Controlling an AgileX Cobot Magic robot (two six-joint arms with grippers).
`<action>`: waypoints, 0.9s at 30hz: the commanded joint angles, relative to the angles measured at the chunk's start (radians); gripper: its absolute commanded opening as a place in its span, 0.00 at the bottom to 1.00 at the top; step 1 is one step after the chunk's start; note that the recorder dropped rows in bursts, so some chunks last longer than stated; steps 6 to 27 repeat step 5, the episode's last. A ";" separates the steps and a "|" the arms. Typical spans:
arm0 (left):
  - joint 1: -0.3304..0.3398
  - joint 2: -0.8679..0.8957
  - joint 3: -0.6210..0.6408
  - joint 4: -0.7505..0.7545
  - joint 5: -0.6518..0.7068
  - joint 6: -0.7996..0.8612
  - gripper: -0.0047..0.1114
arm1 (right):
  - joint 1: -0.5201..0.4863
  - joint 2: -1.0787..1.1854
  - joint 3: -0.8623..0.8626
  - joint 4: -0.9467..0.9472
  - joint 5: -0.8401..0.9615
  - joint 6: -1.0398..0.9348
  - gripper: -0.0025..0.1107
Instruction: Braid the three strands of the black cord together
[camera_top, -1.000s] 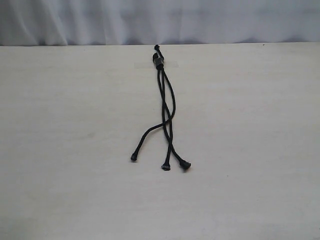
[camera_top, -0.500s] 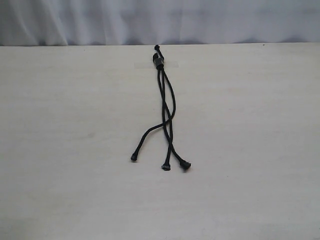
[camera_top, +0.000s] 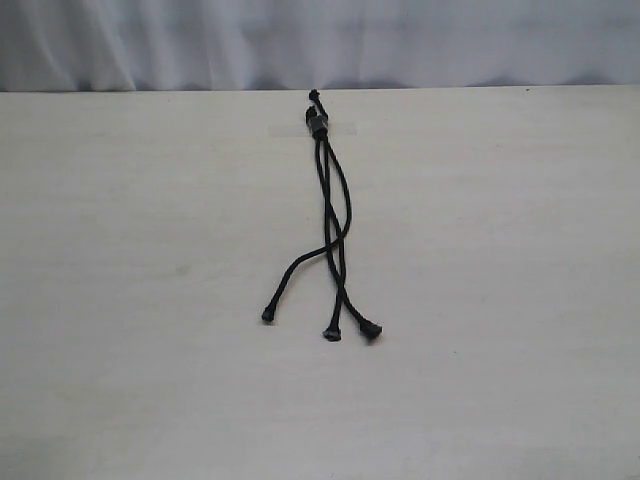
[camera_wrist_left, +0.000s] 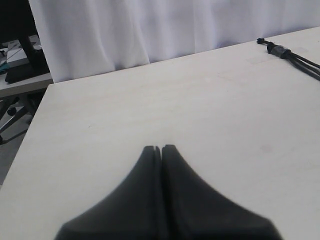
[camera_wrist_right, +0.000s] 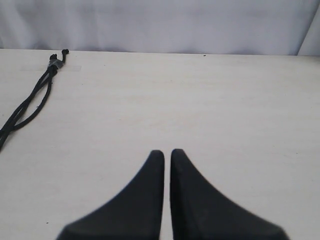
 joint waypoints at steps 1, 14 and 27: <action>0.005 -0.003 0.003 0.002 -0.010 -0.001 0.04 | -0.002 -0.004 0.003 -0.003 -0.012 -0.003 0.06; 0.005 -0.003 0.003 0.002 -0.010 -0.001 0.04 | -0.002 -0.004 0.003 -0.003 -0.012 -0.003 0.06; 0.005 -0.003 0.003 0.002 -0.010 -0.001 0.04 | -0.002 -0.004 0.003 -0.003 -0.012 -0.003 0.06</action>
